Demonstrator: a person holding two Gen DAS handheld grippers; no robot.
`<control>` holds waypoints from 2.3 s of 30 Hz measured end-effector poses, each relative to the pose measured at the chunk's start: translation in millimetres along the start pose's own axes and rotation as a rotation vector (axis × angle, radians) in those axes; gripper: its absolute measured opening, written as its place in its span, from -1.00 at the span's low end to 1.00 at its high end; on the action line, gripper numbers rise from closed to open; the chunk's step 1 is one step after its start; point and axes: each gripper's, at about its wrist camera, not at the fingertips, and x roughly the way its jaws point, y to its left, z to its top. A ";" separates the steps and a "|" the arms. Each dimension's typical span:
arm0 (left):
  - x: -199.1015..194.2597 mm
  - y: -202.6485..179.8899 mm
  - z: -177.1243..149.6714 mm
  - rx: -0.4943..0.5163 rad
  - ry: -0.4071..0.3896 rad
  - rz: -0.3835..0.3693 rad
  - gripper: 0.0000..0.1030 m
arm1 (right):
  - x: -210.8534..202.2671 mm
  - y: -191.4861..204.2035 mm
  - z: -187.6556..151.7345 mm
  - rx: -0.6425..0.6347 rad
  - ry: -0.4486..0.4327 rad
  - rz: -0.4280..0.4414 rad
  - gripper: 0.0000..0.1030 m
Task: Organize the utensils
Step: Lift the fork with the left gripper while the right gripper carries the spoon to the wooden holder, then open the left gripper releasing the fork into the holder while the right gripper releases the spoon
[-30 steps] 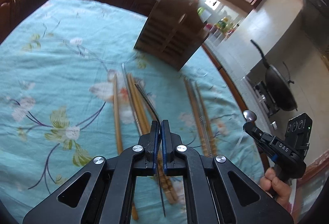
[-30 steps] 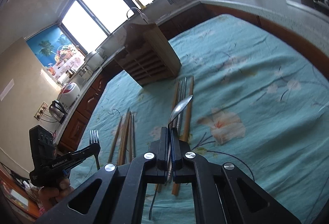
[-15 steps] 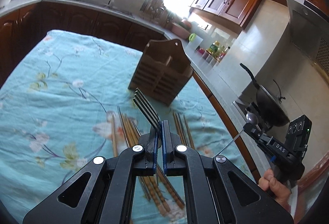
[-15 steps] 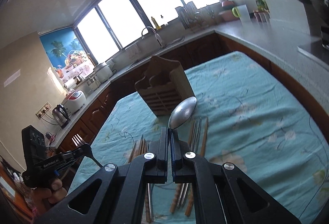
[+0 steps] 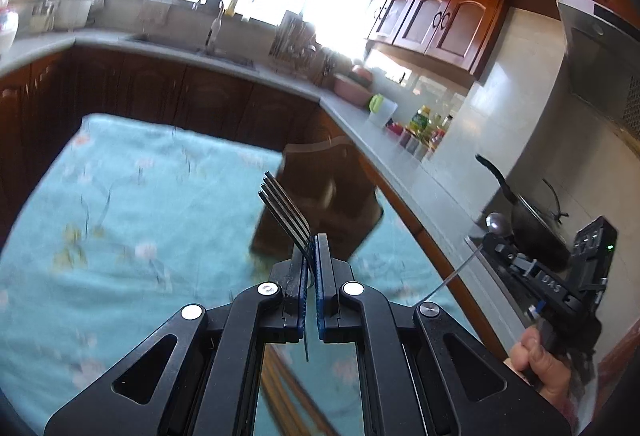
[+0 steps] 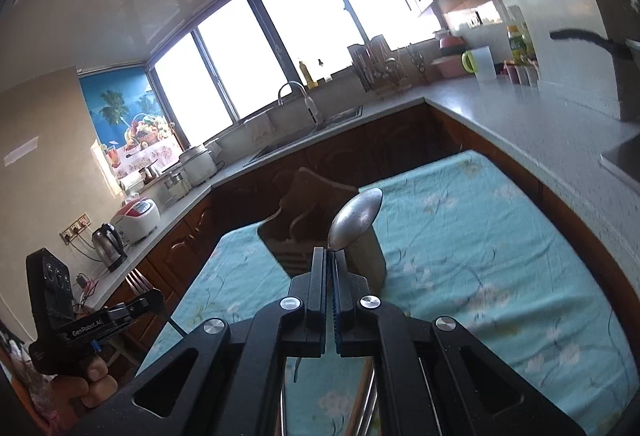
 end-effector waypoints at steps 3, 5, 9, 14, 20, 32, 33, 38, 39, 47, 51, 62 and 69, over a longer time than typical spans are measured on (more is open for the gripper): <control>14.5 -5.7 29.5 0.019 -0.050 0.005 -0.96 | 10.4 4.9 21.4 -0.036 -0.045 -0.009 -0.96; 23.5 -8.2 47.5 0.029 -0.083 0.011 -0.96 | 19.9 7.6 41.3 -0.050 -0.086 -0.012 -0.96; 52.3 -11.1 86.8 0.031 -0.137 0.017 -0.96 | 42.3 14.5 72.7 -0.110 -0.162 -0.048 -0.96; 96.2 -13.3 108.9 0.056 -0.160 0.050 -0.95 | 81.1 19.5 83.2 -0.169 -0.161 -0.084 -0.96; 146.6 -8.6 86.4 0.086 -0.073 0.096 -0.95 | 132.1 19.2 55.2 -0.220 -0.054 -0.106 -0.96; 179.2 2.0 46.8 0.097 0.064 0.117 -0.94 | 166.0 4.6 21.8 -0.212 0.100 -0.086 -0.96; 177.1 2.5 45.6 0.097 0.062 0.114 -0.94 | 167.5 3.0 21.0 -0.207 0.112 -0.086 -0.95; 176.7 3.1 47.4 0.088 0.069 0.115 -0.94 | 165.4 -4.3 22.6 -0.175 0.116 -0.086 -0.96; 176.6 3.2 47.8 0.086 0.071 0.117 -0.94 | 165.2 -5.7 23.6 -0.166 0.120 -0.082 -0.95; 172.8 0.5 50.7 0.065 0.087 0.104 -0.64 | 161.2 -10.0 27.3 -0.142 0.126 -0.082 -0.83; 161.1 -4.7 49.9 0.069 0.080 0.083 -0.35 | 150.9 -14.2 29.0 -0.104 0.116 -0.066 -0.27; 105.4 14.4 32.2 0.035 0.030 0.132 0.26 | 91.9 -25.0 30.4 -0.029 0.024 -0.054 0.21; 59.5 27.6 -0.8 0.004 0.031 0.169 0.33 | 60.9 -23.0 15.8 -0.011 0.015 -0.022 0.50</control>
